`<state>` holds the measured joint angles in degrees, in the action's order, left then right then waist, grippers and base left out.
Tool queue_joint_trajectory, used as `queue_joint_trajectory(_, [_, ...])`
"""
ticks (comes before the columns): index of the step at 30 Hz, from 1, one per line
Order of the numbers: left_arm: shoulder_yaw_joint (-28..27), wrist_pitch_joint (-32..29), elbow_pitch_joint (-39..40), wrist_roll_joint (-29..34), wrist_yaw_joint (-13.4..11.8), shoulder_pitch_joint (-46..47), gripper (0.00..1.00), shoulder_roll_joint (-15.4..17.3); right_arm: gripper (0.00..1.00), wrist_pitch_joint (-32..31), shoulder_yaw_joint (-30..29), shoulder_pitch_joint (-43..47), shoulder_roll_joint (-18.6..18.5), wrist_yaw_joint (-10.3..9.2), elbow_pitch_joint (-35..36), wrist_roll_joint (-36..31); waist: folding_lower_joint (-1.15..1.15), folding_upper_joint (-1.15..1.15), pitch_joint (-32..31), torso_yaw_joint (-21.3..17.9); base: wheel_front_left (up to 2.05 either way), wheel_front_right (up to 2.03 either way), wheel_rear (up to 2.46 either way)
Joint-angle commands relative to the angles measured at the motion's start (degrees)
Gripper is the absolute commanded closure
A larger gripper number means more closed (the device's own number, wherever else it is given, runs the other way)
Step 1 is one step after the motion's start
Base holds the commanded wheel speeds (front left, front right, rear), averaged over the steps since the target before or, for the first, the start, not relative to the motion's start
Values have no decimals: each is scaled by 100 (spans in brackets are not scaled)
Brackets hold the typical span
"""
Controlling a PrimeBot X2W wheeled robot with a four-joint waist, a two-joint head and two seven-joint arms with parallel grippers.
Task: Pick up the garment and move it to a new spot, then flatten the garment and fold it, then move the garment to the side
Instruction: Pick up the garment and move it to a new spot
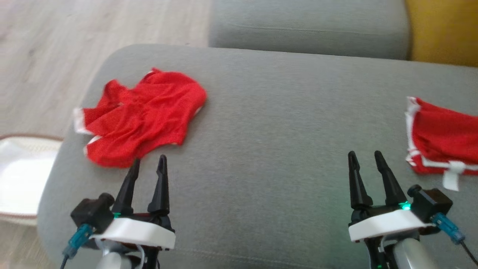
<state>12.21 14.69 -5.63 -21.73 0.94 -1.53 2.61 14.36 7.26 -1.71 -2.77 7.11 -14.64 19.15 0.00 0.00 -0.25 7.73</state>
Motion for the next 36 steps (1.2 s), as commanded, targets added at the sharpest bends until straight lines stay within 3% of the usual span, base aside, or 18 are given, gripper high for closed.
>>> queue_joint_trajectory(1, [-234,31,188,45,-14,288,0,27,0,63,172,-139,-10,37,168,25,0,0,31,296,0,0,0])
queue_joint_trajectory(11, [-443,31,142,66,19,278,0,27,0,63,349,-169,-10,37,106,64,0,0,64,1098,0,0,0])
queue_joint_trajectory(18, [-504,31,150,71,8,234,0,27,0,63,434,-174,-10,37,56,106,0,0,34,1426,0,0,0])
queue_joint_trajectory(27, [-577,31,180,76,8,202,0,27,0,63,498,-177,-10,37,42,121,0,0,41,1480,0,0,0])
queue_joint_trajectory(36, [-864,31,253,157,52,425,0,27,0,33,357,-290,-10,37,137,11,0,0,373,1194,0,0,0])
